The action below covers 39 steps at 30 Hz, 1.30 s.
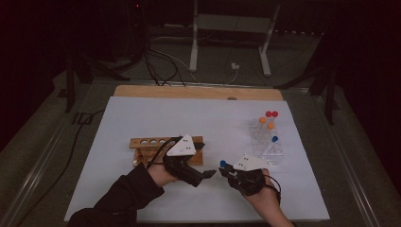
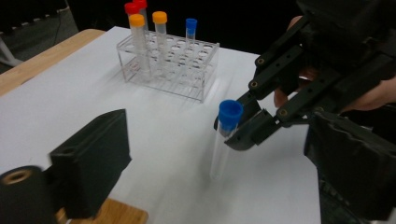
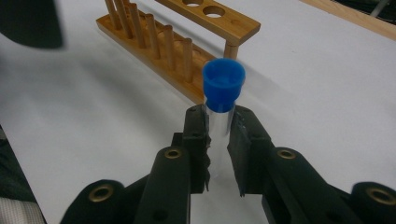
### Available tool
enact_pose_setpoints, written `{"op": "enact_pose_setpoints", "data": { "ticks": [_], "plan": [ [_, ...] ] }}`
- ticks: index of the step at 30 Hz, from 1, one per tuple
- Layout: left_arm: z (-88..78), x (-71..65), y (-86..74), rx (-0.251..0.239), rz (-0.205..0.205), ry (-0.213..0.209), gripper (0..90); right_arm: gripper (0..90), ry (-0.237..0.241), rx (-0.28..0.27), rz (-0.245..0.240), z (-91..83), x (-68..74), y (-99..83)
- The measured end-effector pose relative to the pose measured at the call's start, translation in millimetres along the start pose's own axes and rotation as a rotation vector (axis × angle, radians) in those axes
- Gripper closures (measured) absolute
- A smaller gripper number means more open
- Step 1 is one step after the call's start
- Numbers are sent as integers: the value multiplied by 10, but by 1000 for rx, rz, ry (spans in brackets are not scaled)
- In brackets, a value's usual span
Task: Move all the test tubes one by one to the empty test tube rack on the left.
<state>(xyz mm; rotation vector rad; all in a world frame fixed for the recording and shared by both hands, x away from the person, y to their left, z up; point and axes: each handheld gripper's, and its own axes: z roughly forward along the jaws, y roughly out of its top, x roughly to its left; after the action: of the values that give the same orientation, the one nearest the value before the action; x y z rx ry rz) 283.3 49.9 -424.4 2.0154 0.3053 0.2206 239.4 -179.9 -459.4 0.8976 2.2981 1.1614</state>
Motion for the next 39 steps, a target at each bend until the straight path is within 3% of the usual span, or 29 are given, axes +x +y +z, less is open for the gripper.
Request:
{"op": "enact_pose_setpoints", "data": {
  "ticks": [4, 5, 8, 9, 10, 11, 19, 28, 39],
  "plan": [
    [88, -21, 41, -8, 0, -21, 175, 768, 3, -1, 2, -4, -1, 3],
    [128, -31, 51, -11, 1, -34, 237, 768, 6, -1, 3, -2, 3, 4],
    [168, -36, 56, -5, 9, -36, 309, 768, 9, -3, -2, -1, 9, 6],
    [187, -37, 57, -4, 8, -38, 373, 768, 10, -4, -4, -5, 10, 9],
    [201, -33, 58, -5, 4, -41, 373, 768, 10, -4, -4, -5, 10, 9],
    [215, -31, 57, -4, 4, -46, 436, 768, 10, -6, -5, -7, 10, 9],
    [290, -38, 34, 13, 35, -44, 618, 768, 10, -8, -3, -14, 5, 9],
    [331, -14, 22, 30, 28, -61, 736, 768, 5, -11, -4, -23, 5, 12],
    [364, -12, 25, 41, 39, -66, 772, 768, 11, -11, 0, -15, -6, 3]
  ]
}}
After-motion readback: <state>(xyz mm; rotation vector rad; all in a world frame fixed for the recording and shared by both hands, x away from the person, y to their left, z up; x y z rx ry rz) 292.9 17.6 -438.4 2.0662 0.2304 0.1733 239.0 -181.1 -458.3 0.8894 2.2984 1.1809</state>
